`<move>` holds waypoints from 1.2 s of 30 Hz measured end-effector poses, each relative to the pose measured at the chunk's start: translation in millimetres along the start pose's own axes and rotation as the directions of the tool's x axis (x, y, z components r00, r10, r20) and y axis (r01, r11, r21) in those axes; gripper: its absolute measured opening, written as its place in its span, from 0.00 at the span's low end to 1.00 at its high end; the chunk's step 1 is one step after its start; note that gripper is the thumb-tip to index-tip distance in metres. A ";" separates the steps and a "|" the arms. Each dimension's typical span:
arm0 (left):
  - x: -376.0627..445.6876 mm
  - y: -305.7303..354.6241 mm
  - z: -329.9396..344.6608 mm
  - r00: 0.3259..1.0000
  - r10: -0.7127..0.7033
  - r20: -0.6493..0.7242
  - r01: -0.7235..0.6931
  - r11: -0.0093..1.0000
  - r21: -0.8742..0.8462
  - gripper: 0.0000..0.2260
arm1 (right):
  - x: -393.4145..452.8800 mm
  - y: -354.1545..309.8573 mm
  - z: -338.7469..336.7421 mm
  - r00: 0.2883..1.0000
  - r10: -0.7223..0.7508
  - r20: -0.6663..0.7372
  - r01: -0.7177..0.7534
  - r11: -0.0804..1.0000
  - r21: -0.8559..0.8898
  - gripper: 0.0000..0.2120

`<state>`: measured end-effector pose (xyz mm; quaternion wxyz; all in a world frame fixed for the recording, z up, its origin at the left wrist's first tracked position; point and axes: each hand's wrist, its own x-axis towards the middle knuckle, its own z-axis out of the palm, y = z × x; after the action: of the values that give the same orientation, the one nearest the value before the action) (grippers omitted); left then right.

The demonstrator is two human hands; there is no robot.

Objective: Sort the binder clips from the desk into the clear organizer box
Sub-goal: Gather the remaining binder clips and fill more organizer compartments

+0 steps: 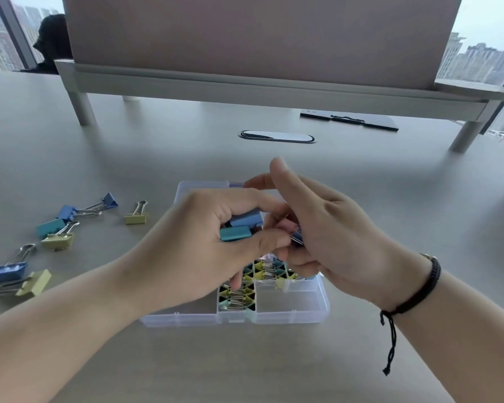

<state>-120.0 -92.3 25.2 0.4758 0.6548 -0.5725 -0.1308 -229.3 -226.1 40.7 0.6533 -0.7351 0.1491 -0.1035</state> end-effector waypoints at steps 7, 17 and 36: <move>0.0 -1.9 -4.6 0.999 0.046 -0.024 -0.044 0.995 0.084 0.07 | 3.6 0.4 -0.2 0.994 -0.108 -0.002 0.107 0.987 -0.118 0.22; 3.9 -12.1 -13.4 0.989 0.074 -0.127 -0.035 0.959 0.282 0.10 | 7.8 -2.4 -38.7 0.994 -0.084 0.065 0.098 0.957 -0.272 0.04; 4.2 -14.6 -18.2 0.979 0.164 -0.123 -0.085 0.873 0.481 0.09 | 9.5 8.1 -33.2 0.991 -0.125 0.054 0.121 0.625 -0.771 0.02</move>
<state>-96.5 -88.9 24.8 0.3536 0.7210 -0.5880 0.0968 -232.6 -261.1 36.4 0.2674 -0.9518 0.1298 -0.0757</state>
